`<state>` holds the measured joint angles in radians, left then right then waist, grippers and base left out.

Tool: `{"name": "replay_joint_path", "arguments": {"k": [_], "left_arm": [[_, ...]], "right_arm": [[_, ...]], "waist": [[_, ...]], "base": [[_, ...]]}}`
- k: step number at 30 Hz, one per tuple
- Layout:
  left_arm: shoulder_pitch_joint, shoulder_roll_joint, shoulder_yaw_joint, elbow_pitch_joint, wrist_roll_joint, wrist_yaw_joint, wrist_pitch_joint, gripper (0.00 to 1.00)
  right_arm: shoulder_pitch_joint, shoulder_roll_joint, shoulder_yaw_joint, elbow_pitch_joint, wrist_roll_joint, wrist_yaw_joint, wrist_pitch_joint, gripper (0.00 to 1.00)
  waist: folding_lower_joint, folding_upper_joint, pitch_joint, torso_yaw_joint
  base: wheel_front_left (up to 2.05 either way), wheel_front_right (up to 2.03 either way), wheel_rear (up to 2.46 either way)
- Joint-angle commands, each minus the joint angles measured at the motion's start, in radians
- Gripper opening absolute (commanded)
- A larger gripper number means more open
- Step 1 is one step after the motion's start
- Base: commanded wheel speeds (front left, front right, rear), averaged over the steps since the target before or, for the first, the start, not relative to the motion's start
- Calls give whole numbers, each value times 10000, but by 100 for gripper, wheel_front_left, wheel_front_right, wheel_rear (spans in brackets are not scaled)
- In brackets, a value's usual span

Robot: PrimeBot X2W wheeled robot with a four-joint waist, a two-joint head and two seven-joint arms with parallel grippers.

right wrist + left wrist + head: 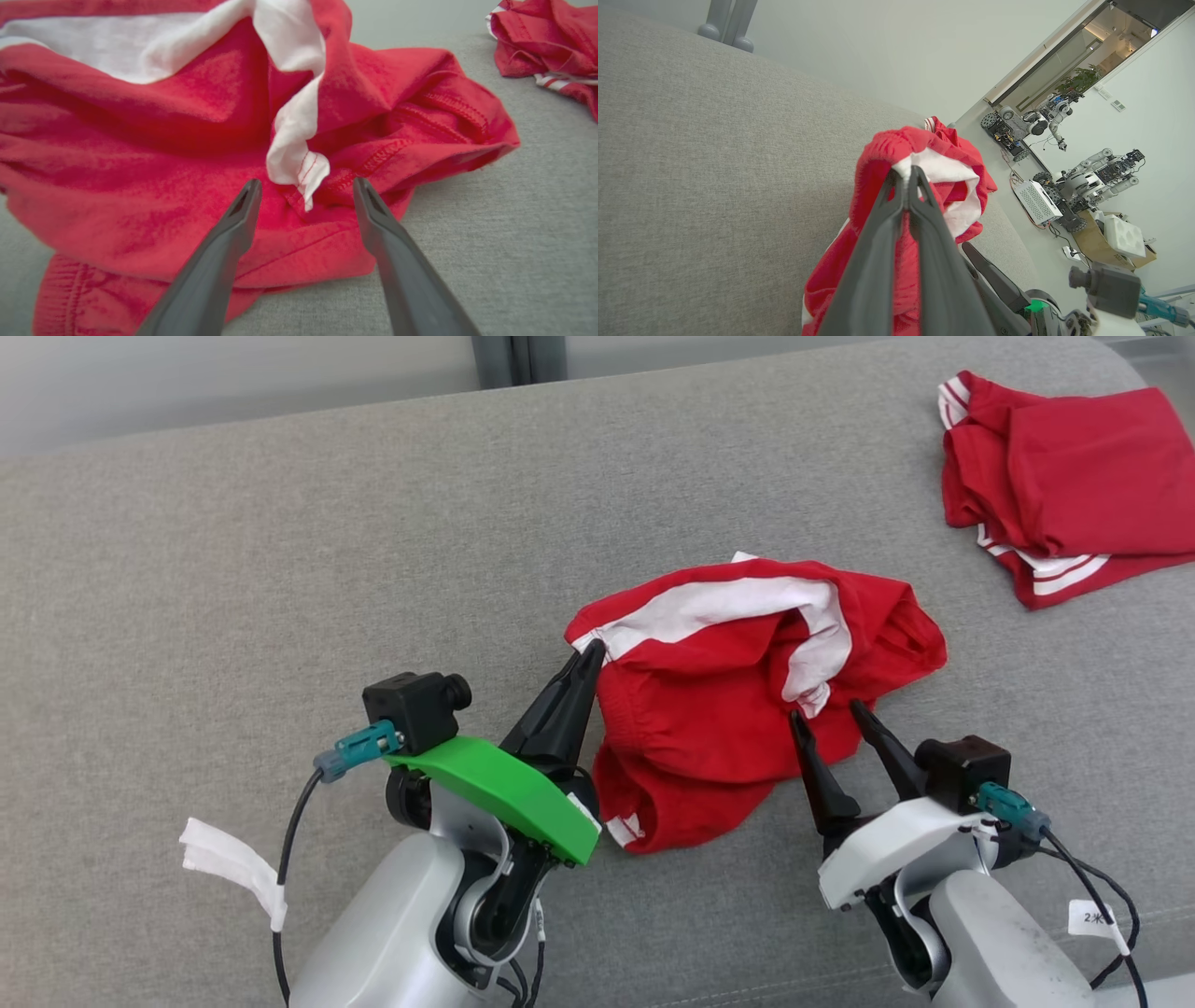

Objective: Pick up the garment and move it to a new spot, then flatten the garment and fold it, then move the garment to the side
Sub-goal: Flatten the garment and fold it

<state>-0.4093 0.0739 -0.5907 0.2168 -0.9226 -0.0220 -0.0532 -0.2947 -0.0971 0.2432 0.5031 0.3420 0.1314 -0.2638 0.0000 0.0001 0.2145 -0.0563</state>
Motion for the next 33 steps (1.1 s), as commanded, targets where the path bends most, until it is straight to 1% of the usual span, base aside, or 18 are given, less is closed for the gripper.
{"name": "replay_joint_path", "arguments": {"k": [1, 3, 4, 5, 6, 7, 11, 13, 14, 19, 21, 25, 29, 31, 33], "left_arm": [[-175, 0, -16, 18, 65, -52, -53, 0], [-230, 1, -30, 27, 93, -63, -86, 0], [-247, 20, -31, 42, 121, -71, -98, 0], [-260, 37, -37, 49, 131, -85, -90, 0], [-278, 52, -43, 53, 147, -100, -101, 0], [-291, 61, -49, 53, 154, -114, -102, 0], [-335, 106, -65, 60, 163, -116, -98, 0], [-354, 128, -64, 57, 176, -113, -111, 0], [-357, 142, -63, 60, 170, -112, -123, 0], [-384, 286, 76, 104, 254, -107, -351, 0], [-327, 411, 218, 72, 275, -121, -508, 0], [-104, 872, 469, -271, 318, -234, -808, 0], [-59, 1605, 651, -1075, 384, -458, -693, 0], [-193, 2017, 676, -1576, 376, -584, -462, 0], [-540, 2559, 696, -2104, 516, -679, -126, 0]], "right_arm": [[-123, -118, 62, 147, 49, -17, -6, 100], [-285, -264, 156, 268, 63, -17, -4, 100], [-345, -315, 176, 306, 60, -17, -6, 96], [-380, -339, 193, 353, 84, -17, -6, 86], [-423, -398, 229, 413, 56, -17, -5, 72], [-466, -440, 263, 441, 11, -17, -5, 62], [-669, -492, 367, 507, -33, -17, -5, 37], [-716, -516, 405, 505, -78, -17, -5, 15], [-735, -511, 428, 470, -113, -17, -5, 0], [-452, -709, 157, -157, -284, -17, -7, 0], [-246, -864, -59, -718, -399, -17, -13, 0], [178, -1361, -734, -1906, -566, -17, -15, 0], [378, -1991, -1425, -2947, -517, -17, -13, 0], [252, -2294, -1684, -3323, -425, -17, -15, 0], [-73, -2628, -1923, -3640, -304, -17, -15, 0]], "waist": [[0, -1, 130, 135], [0, -1, 198, 190], [0, -1, 233, 215], [0, -1, 257, 231], [0, -1, 288, 254], [0, -1, 313, 274], [0, -1, 418, 346], [0, -1, 467, 374], [0, -1, 483, 385], [0, -1, 432, 377], [0, -1, 353, 305], [0, -1, 171, 81], [0, -1, 54, -65], [0, -1, 57, -101], [0, -1, 140, -101]], "base": [[0, 0, 0], [0, 0, 0], [0, 0, 0], [0, 0, 0], [0, 0, 0], [0, 0, 0], [0, 0, 0], [0, 0, 0], [0, 0, 0], [0, 0, 0], [0, 0, 0], [0, 0, 0], [0, 0, 0], [0, 0, 0], [0, 0, 0]]}}
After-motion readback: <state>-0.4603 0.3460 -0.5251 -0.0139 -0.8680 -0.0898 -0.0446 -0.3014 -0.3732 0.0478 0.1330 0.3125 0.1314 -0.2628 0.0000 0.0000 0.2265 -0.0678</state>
